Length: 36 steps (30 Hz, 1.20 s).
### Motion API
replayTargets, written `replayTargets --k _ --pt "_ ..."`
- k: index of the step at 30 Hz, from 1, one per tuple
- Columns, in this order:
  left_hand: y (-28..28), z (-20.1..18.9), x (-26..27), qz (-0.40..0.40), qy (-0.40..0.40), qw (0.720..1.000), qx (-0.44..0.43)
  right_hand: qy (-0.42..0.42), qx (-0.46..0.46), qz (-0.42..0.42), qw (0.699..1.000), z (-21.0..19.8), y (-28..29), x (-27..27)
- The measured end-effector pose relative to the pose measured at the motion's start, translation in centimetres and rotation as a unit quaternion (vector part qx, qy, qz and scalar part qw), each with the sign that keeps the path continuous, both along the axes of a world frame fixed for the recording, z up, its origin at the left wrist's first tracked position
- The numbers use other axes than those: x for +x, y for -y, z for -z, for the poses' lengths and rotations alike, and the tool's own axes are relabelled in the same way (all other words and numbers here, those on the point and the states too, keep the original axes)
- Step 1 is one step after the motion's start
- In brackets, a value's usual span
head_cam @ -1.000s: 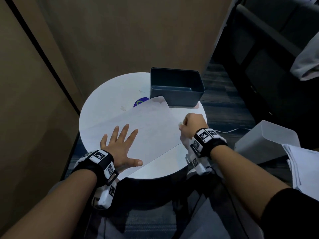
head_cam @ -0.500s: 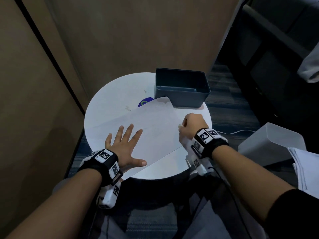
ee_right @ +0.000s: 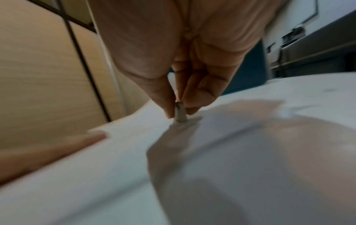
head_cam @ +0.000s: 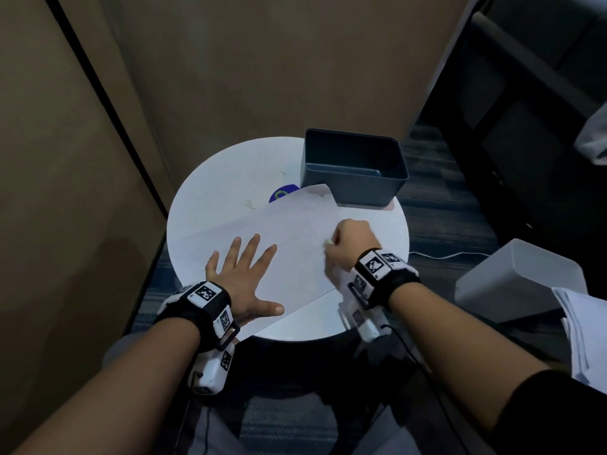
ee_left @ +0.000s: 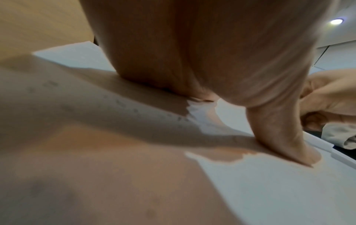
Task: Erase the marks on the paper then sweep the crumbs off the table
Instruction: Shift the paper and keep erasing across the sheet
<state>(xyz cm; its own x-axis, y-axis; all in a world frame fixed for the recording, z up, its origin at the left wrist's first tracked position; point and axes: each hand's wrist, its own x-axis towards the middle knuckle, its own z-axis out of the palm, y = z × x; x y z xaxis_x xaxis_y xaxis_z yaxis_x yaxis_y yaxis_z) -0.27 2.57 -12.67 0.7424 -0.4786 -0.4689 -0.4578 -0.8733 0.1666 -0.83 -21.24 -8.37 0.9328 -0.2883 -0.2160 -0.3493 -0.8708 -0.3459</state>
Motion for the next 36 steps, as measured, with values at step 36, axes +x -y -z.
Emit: replayTargets --k 36 --pt "0.1 -0.2 0.5 0.004 -0.007 1.0 0.0 0.003 0.044 -0.085 0.995 1.7 -3.9 0.9"
